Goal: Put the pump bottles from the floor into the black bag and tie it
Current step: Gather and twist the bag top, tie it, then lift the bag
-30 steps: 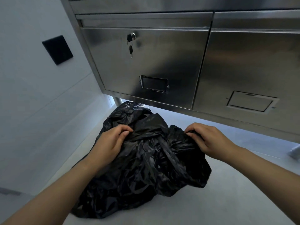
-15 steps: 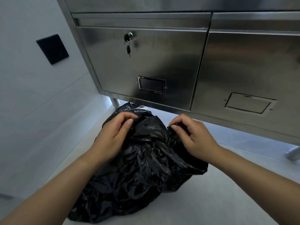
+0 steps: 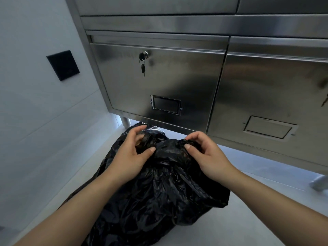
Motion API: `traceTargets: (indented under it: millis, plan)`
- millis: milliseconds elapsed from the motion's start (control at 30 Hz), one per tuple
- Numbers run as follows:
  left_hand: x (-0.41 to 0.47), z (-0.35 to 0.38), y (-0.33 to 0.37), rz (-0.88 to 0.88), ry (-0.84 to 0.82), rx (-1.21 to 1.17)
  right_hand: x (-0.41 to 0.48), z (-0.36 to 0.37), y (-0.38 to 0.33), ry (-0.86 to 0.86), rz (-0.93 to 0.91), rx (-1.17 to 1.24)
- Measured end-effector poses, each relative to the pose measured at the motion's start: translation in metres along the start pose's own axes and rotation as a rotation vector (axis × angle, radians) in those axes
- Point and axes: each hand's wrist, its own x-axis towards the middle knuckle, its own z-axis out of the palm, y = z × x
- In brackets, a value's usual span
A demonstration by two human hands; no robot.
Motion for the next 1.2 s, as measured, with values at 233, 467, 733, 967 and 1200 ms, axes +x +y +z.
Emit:
traceTargets:
  millis: [233, 467, 733, 967, 1200]
  plan:
    - [-0.011, 0.006, -0.014, 0.095, 0.041, 0.345, 0.002, 0.005, 0.017, 0.052, -0.019, -0.186]
    - [-0.027, 0.003, -0.017, 0.135, -0.054, 0.506, 0.003, 0.011, 0.019, 0.086, 0.021, -0.145]
    - [-0.021, 0.022, -0.005, 0.167, -0.018, 0.271, -0.004, 0.011, 0.015, 0.132, 0.009, 0.187]
    - [-0.021, 0.031, -0.005, 0.206, -0.031, 0.291, -0.008, 0.015, 0.027, 0.082, 0.069, 0.123]
    - [-0.028, 0.027, -0.013, 0.008, -0.105, 0.011, -0.009, 0.022, 0.031, -0.073, 0.095, 0.009]
